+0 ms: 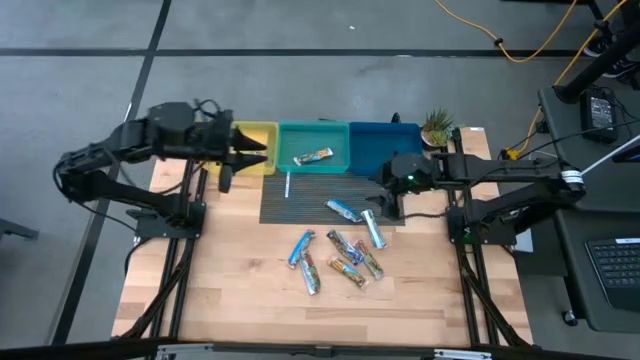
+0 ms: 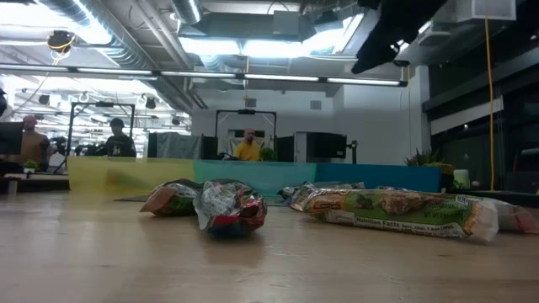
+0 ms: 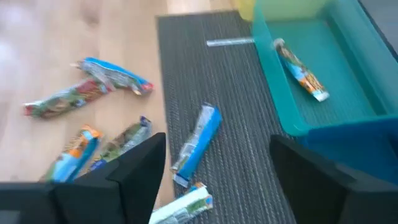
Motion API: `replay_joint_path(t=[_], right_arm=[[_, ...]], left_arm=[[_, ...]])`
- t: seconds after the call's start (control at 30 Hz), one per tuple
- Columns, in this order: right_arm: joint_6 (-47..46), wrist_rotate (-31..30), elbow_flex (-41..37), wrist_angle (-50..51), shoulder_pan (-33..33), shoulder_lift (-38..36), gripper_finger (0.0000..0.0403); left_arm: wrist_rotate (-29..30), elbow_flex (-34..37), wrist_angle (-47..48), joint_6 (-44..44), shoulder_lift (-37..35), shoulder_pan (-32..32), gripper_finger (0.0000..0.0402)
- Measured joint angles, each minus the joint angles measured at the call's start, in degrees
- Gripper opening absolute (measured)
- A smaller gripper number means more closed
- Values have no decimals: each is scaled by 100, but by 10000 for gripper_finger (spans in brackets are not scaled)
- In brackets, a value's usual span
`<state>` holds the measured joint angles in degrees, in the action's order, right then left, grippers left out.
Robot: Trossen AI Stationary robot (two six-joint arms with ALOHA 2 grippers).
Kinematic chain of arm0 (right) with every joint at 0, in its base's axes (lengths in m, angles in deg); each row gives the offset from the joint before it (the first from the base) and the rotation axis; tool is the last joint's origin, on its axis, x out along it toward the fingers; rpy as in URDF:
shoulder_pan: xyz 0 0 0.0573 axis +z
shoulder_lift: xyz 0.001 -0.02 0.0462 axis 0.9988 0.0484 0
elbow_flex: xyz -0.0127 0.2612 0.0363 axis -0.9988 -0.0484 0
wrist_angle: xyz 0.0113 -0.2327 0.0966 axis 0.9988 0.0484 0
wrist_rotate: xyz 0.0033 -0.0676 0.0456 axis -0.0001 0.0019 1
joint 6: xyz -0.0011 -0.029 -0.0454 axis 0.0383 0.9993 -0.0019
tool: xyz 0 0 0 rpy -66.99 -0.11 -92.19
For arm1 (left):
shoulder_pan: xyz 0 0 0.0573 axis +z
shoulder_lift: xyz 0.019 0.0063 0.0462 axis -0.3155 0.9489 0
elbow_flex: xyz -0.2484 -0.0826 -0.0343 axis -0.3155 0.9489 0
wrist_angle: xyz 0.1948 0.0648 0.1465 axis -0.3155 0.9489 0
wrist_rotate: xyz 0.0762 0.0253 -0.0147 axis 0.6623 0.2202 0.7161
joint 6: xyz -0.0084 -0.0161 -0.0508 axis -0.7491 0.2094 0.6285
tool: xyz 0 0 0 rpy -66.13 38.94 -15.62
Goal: Pick and place Granola Bars by type
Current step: Put the blue granola bar into the dark blue bin
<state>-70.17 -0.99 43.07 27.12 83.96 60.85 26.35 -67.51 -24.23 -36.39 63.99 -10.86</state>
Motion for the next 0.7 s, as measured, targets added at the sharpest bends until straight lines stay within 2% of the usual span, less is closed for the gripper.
replay_joint_path(t=[0.17, 0.47, 0.7], right_arm=[[-209, -183, 399, 416, 0, 686, 325], [-904, -145, 678, 447, 44, 1725, 322], [-1605, 412, 655, 434, 82, 2596, 322]], left_arm=[[400, 0, 0, -36, -253, -305, 118], [408, 0, 0, -47, -400, -638, 115], [396, 0, 2, -49, -397, -756, 114]])
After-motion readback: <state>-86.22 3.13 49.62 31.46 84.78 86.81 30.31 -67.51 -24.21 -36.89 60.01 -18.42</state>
